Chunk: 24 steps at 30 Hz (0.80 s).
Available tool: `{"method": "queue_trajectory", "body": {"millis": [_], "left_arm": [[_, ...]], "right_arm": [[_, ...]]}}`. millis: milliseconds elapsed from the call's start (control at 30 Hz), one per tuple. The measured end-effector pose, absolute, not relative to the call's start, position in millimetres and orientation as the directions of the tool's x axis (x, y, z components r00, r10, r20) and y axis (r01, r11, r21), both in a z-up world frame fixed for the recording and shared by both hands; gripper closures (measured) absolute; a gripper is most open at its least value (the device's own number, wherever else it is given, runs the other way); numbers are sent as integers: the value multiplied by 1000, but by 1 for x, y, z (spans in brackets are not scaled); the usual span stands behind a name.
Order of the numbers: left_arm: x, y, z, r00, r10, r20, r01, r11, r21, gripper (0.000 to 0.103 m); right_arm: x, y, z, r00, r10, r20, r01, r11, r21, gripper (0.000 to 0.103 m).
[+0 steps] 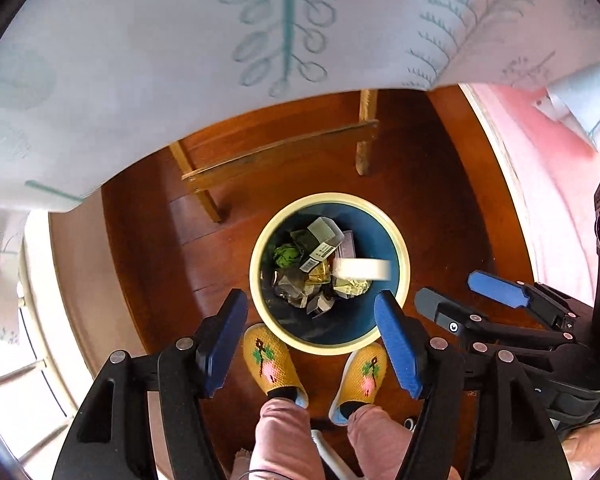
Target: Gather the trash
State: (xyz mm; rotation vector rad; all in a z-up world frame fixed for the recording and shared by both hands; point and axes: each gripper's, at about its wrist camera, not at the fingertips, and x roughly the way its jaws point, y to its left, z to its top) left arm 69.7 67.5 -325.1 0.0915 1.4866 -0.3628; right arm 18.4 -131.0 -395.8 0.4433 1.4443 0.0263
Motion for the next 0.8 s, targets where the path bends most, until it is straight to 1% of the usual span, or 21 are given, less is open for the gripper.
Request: {"method": "queue_trajectory", "body": {"millis": [100, 367, 533, 800], "left_arm": [[66, 71, -317, 42, -181, -983, 273, 948, -162, 35], [56, 77, -267, 81, -187, -979, 231, 959, -164, 35], [49, 84, -217, 113, -190, -975, 202, 965, -165, 35], [36, 93, -131, 203, -197, -959, 192, 969, -158, 35]], "right_arm": [[19, -127, -389, 144, 276, -950, 228, 925, 303, 30], [11, -128, -355, 160, 265, -951, 210, 932, 295, 30], [6, -130, -314, 181, 263, -948, 184, 938, 295, 30], [1, -134, -230, 236, 267, -934, 141, 942, 305, 30]]}}
